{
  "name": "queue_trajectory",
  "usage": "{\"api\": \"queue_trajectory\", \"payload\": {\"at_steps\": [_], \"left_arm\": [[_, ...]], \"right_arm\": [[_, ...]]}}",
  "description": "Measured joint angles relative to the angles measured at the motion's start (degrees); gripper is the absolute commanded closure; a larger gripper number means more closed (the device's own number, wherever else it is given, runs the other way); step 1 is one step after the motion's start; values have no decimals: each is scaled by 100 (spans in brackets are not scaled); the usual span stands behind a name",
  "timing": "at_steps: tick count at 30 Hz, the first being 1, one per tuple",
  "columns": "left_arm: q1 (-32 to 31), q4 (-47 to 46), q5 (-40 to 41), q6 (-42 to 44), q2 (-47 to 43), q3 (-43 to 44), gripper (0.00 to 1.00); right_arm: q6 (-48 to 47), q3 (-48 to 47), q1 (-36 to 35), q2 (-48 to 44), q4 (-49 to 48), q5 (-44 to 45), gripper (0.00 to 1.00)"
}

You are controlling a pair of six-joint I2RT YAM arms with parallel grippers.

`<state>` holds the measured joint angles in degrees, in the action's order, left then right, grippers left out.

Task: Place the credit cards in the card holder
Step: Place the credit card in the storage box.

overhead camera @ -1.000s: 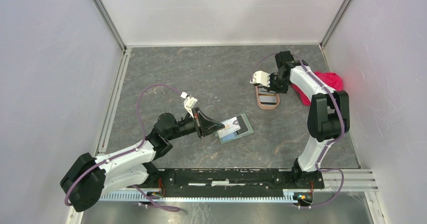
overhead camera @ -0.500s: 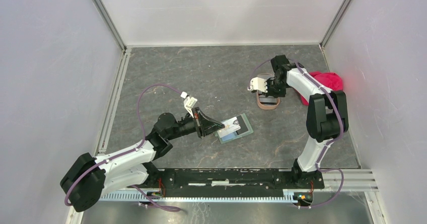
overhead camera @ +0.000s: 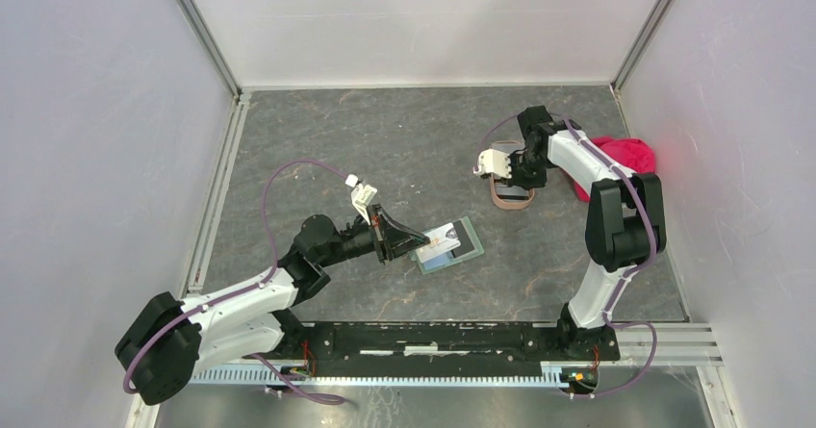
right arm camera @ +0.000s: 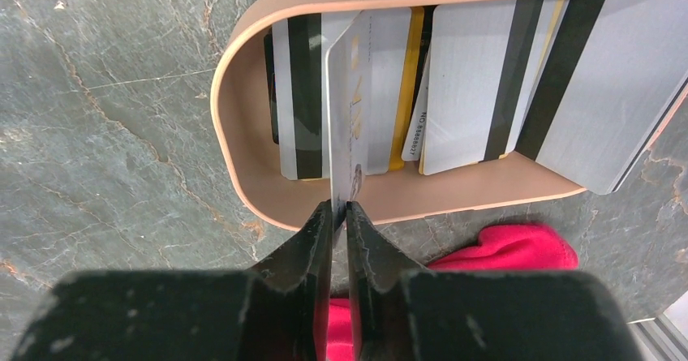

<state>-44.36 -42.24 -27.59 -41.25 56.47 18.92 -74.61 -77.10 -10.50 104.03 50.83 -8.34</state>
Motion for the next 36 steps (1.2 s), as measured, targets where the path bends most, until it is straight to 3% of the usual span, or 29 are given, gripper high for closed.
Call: {"api": "queue_trajectory", "payload": {"at_steps": [9, 12, 24, 29, 36], "left_arm": [[0, 0, -11, -2, 0, 22, 98], [0, -4, -35, 0, 0, 22, 98], [0, -17, -155, -2, 31, 24, 98], [0, -199, -254, -7, 205, 26, 98], [2, -256, -428, -17, 507, 247, 98]], "right_arm": [[39, -72, 0, 0, 107, -105, 82], [33, -72, -2, 0, 162, -160, 72], [31, -70, -4, -201, 452, -623, 64], [387, 267, 55, -1108, 251, -1547, 54], [1246, 1611, 87, -2959, -190, -3980, 32]]}}
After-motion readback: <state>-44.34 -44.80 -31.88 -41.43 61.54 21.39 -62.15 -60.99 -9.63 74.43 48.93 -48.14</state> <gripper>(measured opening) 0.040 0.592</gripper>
